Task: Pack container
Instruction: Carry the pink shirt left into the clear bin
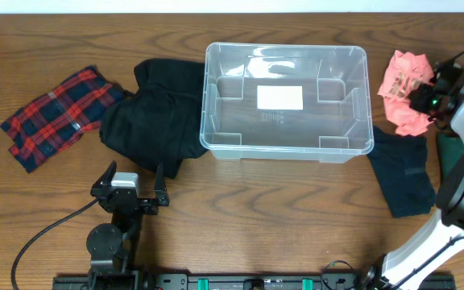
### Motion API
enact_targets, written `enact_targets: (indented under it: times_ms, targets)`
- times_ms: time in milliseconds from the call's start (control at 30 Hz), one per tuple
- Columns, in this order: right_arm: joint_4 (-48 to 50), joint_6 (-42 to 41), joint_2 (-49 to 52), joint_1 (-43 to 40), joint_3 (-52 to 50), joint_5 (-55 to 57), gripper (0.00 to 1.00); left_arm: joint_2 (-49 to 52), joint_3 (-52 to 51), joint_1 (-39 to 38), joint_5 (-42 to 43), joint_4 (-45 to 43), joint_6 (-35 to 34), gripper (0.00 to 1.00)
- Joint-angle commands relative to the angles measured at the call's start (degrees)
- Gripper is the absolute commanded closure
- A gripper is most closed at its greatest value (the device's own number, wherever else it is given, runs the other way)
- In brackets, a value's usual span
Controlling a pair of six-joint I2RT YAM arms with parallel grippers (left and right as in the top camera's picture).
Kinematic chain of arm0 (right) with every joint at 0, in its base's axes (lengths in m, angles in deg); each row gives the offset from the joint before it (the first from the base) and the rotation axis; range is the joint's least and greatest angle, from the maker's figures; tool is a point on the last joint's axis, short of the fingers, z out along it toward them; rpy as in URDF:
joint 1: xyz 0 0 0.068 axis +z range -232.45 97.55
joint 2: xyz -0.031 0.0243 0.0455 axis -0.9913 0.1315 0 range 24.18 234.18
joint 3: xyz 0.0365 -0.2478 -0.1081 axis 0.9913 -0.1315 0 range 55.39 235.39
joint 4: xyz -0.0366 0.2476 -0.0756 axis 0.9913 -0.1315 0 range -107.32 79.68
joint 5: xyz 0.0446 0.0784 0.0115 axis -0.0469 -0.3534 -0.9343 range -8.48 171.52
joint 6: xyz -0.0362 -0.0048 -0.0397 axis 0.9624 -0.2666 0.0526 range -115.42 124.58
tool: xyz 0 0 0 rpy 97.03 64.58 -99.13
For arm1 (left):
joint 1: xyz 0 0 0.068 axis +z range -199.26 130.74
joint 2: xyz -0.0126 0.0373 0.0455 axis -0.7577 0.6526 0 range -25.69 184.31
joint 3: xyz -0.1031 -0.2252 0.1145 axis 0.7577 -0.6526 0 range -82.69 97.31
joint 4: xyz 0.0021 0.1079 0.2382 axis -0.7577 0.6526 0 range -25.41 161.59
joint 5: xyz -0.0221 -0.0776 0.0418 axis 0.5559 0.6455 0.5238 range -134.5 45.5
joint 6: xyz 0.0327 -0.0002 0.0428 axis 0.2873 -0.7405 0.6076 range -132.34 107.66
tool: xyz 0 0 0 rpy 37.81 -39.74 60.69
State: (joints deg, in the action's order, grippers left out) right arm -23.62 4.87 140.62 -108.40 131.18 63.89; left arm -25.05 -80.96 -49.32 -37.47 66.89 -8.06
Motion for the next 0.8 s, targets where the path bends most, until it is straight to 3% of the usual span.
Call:
enact_targets:
  times_ms: [0,200,400,633,767]
  targets:
    - [1.1,0.8,-9.8,0.3,0.3,0.7,0.99,0.0,-1.5,0.2,0.0,1.0,-0.5,0.02]
    - [0.9,0.3,-20.2,1.7,0.3,-5.0,0.99,0.0,-1.5,0.2,0.0,1.0,-0.5,0.02]
    - [0.7,-9.0,-29.2,7.0,0.3,-8.4,0.99,0.0,-1.5,0.2,0.0,1.0,-0.5,0.02]
    - [-0.2,-18.5,-34.0,21.5,0.3,-9.6,0.99,0.0,-1.5,0.2,0.0,1.0,-0.5,0.02]
    - [-0.4,-25.3,-33.0,32.0,0.3,-3.5,0.99,0.0,-1.5,0.2,0.0,1.0,-0.5,0.02]
